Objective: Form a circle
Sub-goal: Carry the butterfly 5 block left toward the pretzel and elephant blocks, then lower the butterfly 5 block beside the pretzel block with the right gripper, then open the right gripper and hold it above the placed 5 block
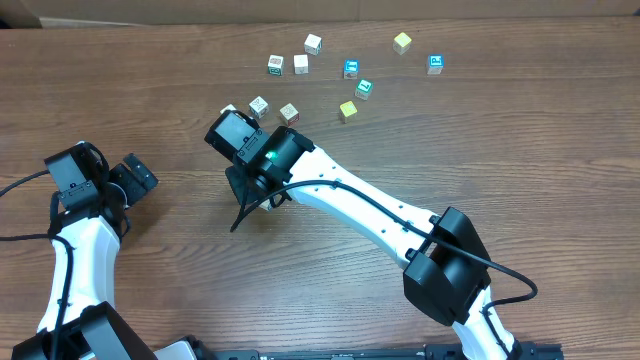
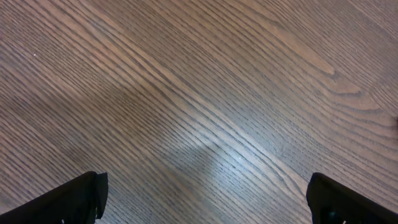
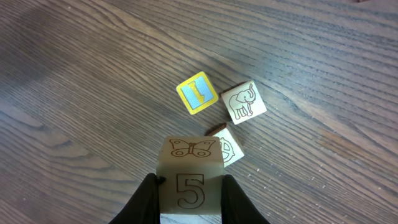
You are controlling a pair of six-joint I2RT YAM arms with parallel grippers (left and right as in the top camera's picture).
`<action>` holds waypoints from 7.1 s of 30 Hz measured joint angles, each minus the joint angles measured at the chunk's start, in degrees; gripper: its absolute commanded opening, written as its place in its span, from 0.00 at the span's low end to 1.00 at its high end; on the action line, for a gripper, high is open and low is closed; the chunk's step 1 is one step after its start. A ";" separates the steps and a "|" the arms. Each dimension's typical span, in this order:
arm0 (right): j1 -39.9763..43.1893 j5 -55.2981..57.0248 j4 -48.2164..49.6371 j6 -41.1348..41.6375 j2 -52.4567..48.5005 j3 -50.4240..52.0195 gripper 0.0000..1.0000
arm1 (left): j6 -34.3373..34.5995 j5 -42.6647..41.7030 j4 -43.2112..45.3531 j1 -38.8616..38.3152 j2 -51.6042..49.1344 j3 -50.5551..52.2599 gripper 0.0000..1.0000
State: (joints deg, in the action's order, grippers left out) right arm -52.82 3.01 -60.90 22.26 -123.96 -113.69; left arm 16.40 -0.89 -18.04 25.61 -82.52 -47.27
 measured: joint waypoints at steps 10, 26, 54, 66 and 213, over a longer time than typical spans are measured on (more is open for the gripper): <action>1.84 6.21 -4.33 0.22 0.00 0.00 0.17 | 0.00 0.00 -0.02 0.00 0.00 0.00 0.99; 4.83 -0.24 -4.22 -1.27 0.00 0.00 0.16 | 0.00 0.00 0.00 0.00 0.00 -0.02 1.00; -10.54 5.99 3.28 -16.11 -7.28 0.00 0.20 | 0.00 0.00 0.00 0.00 0.00 0.00 1.00; -9.09 7.50 4.92 -16.41 -8.04 0.00 0.20 | 0.00 -0.02 -0.02 0.00 0.00 -0.02 0.99; -7.65 6.19 7.78 -11.56 -8.68 3.43 0.43 | 0.00 0.00 0.00 0.00 0.00 0.00 0.99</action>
State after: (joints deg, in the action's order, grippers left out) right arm -60.47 9.19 -53.12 10.70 -132.64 -110.26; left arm 16.40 -0.89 -18.04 25.61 -82.52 -47.27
